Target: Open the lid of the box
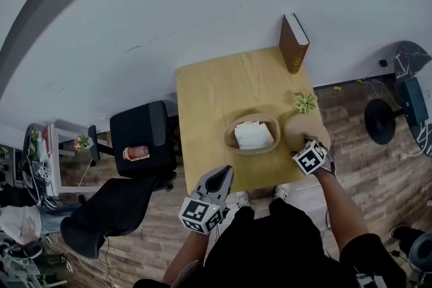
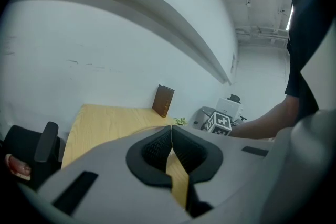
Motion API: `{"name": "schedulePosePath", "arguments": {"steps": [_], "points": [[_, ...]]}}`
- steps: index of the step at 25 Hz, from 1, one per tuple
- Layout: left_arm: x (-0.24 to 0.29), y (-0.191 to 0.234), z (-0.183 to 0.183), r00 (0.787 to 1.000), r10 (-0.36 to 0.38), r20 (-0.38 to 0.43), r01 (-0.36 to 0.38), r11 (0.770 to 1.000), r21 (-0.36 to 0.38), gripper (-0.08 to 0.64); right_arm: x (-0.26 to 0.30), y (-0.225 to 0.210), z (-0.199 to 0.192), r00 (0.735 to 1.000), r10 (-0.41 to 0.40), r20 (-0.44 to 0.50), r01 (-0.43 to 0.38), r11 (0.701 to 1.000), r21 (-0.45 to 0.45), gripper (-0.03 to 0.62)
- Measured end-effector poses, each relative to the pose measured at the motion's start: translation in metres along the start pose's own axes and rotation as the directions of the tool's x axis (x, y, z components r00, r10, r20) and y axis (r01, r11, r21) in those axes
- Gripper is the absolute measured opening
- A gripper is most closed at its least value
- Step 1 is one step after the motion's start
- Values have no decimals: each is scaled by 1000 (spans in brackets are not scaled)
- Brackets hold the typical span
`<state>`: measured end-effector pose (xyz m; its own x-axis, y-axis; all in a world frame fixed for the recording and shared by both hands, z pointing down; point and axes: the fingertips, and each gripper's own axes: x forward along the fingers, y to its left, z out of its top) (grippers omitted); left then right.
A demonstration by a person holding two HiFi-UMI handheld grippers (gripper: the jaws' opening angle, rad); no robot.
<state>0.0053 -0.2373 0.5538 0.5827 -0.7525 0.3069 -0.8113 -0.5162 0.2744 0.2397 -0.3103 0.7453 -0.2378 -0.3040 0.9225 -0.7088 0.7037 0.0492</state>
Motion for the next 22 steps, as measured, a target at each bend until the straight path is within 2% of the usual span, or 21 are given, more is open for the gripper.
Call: {"name": "schedulePosePath", "arguments": {"steps": [5, 13, 17, 22], "points": [[-5, 2, -10, 1000, 22, -8, -22, 1000, -20, 20, 14, 3, -8, 999, 11, -46, -11, 1000, -1, 311], [-3, 7, -15, 1000, 23, -8, -24, 999, -30, 20, 16, 3, 0, 1000, 9, -26, -9, 1000, -5, 324], [-1, 6, -10, 1000, 13, 6, -13, 1000, -22, 20, -2, 4, 16, 998, -5, 62, 4, 1000, 10, 368], [2, -1, 2, 1000, -9, 25, 9, 1000, 1, 20, -41, 7, 49, 979, -36, 199, 29, 999, 38, 359]]}}
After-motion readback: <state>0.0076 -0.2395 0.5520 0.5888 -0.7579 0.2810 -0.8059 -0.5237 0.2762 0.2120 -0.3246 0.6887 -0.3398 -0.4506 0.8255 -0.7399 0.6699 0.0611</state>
